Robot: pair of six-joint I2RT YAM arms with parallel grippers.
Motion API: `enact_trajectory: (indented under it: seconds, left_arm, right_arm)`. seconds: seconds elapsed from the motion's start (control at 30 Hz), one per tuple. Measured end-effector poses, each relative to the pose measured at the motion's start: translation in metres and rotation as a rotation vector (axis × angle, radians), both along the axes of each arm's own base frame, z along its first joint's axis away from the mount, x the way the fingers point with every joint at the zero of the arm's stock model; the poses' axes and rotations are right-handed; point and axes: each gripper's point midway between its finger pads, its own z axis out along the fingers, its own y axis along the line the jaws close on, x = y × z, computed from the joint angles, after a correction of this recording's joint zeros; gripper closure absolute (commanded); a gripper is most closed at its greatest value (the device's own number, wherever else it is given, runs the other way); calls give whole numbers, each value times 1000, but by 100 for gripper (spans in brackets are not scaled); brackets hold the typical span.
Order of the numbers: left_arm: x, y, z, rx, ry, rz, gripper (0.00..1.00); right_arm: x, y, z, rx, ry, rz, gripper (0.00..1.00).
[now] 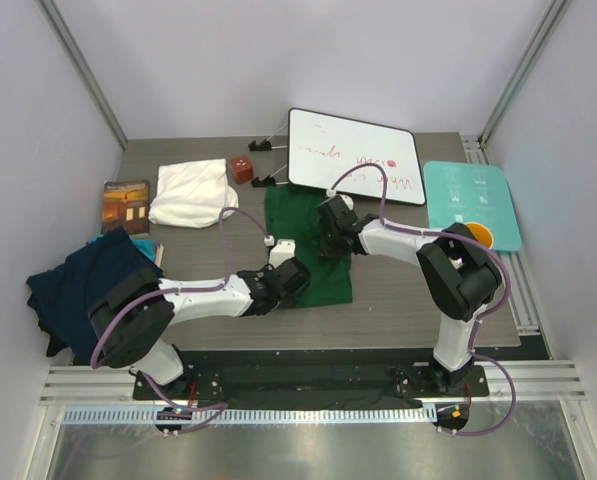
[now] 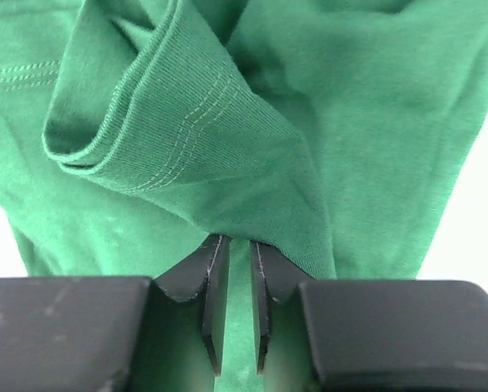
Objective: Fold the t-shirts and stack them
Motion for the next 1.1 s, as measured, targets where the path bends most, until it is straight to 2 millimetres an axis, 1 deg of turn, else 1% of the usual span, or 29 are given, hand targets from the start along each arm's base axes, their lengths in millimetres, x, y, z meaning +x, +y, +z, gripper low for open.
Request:
enact_trajectory:
  seconds: [0.2,0.4,0.5,0.63,0.73,0.83,0.87,0.9,0.97,1.0,1.03,1.1]
  left_arm:
    - [2,-3,0,-8,-5,0,77]
    - [3,-5,0,-4,-4,-4,80]
    - [4,-7,0,-5,-3,-6,80]
    - [4,-7,0,-6,-2,-7,79]
    - [4,-7,0,-6,-2,-7,77]
    - [4,-8,0,-7,-2,-7,67]
    - [4,-8,0,-8,-2,-9,60]
    - [4,-8,0,-10,-2,-8,57]
    - [5,-11,1,-17,-2,-5,50]
    - [5,-11,1,-14,-3,-7,49]
    - [5,-12,2,-16,-4,-9,48]
    - [4,-11,2,-7,-4,-8,45]
  right_arm:
    - [11,-10,2,-35,-41,-61,81]
    - [31,-35,7,-85,-85,-147,81]
    - [38,-44,9,-102,-101,-177,81]
    - [44,-47,11,-112,-108,-189,82]
    - [44,-48,9,-121,-106,-191,82]
    - [45,-51,8,-137,-109,-195,81]
    - [45,-52,8,-141,-111,-194,81]
    - [45,-54,9,-145,-111,-194,80]
    - [46,-57,10,-155,-107,-194,77]
    - [47,-59,12,-156,-107,-195,73]
    - [47,-61,16,-158,-110,-194,71]
    - [45,-63,29,-152,-124,-187,66]
